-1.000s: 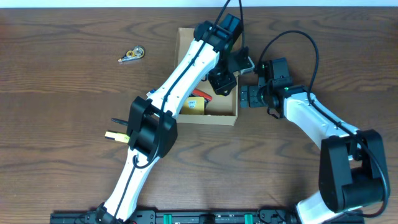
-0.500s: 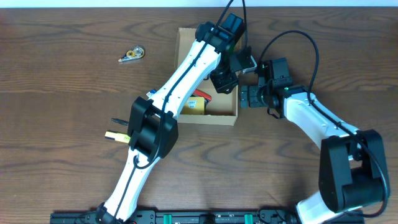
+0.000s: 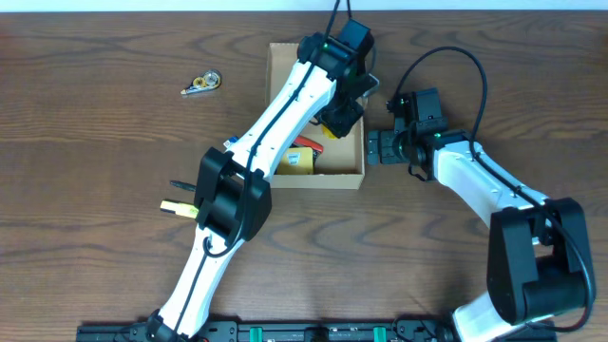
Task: Pack container
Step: 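Lower the tape roll into the box's right side and open the gripper, then withdraw the left gripper from the box toward the correction tape, then lower the left gripper toward the correction tape dispenser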
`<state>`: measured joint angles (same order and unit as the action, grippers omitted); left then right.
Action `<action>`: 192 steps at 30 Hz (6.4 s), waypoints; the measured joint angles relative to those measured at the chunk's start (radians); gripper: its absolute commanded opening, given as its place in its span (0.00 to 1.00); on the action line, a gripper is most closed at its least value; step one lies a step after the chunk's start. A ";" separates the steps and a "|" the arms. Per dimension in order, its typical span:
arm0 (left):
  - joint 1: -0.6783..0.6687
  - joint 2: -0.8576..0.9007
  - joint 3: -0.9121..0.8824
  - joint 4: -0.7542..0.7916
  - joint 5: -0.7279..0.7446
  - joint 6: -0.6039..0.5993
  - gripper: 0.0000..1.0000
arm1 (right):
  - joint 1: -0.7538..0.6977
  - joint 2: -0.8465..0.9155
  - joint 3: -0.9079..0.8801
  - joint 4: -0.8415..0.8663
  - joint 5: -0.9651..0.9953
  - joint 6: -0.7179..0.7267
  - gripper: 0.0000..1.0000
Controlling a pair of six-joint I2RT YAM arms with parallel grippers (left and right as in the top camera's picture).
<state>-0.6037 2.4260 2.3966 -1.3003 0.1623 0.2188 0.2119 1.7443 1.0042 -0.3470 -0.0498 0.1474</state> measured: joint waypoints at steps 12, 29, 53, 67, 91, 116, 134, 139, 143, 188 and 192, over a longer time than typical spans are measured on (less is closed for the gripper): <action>0.002 0.000 0.000 -0.009 0.034 -0.185 0.06 | 0.000 0.000 0.000 0.000 0.000 0.000 0.99; -0.033 0.000 0.000 -0.019 -0.030 -0.476 0.06 | 0.000 0.000 0.000 0.000 0.000 0.000 0.99; -0.040 0.000 0.000 -0.002 -0.088 -0.642 0.37 | 0.000 0.000 0.000 0.000 0.000 0.000 0.99; -0.060 0.000 0.000 0.004 -0.087 -0.641 0.61 | 0.000 0.000 0.000 0.000 0.000 0.000 0.99; 0.027 -0.066 0.115 -0.156 -0.131 -0.550 0.50 | 0.000 0.000 0.000 0.000 0.000 0.000 0.99; 0.407 -0.344 0.140 -0.176 -0.304 -0.504 0.06 | 0.000 0.000 0.000 0.000 0.000 0.000 0.99; 0.557 -0.344 0.140 -0.162 -0.330 -0.965 0.06 | 0.000 0.000 0.000 0.000 0.000 0.000 0.99; 0.557 -0.344 0.140 -0.181 -0.331 -1.154 0.06 | 0.000 0.000 0.000 0.000 0.000 0.000 0.99; 0.557 -0.333 0.140 -0.183 -0.332 -1.252 0.06 | 0.000 0.000 0.000 0.000 0.000 0.000 0.99; 0.574 0.181 0.141 0.102 -0.214 -1.928 0.61 | 0.000 0.000 0.000 0.000 0.000 0.000 0.99; 0.574 0.181 0.141 0.103 -0.214 -1.976 0.68 | 0.000 0.000 0.000 0.000 0.000 0.000 0.99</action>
<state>-0.0299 2.6072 2.5374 -1.1973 -0.0521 -1.7573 0.2119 1.7443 1.0042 -0.3470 -0.0498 0.1474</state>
